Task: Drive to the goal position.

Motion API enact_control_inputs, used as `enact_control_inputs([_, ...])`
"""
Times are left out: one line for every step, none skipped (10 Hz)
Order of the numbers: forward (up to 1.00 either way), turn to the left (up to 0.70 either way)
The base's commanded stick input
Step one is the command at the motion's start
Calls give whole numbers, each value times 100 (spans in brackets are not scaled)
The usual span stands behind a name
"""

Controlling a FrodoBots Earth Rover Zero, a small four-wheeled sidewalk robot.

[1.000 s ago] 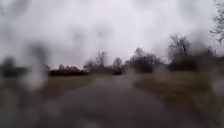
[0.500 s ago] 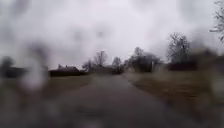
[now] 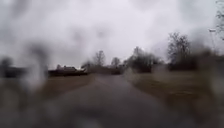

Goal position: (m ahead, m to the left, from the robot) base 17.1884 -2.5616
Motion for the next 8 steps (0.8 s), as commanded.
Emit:
enact_control_inputs([70,0])
enact_control_inputs([70,0])
enact_control_inputs([70,0])
enact_control_inputs([70,0])
enact_control_inputs([70,0])
enact_control_inputs([70,0])
enact_control_inputs([70,0])
enact_control_inputs([70,0])
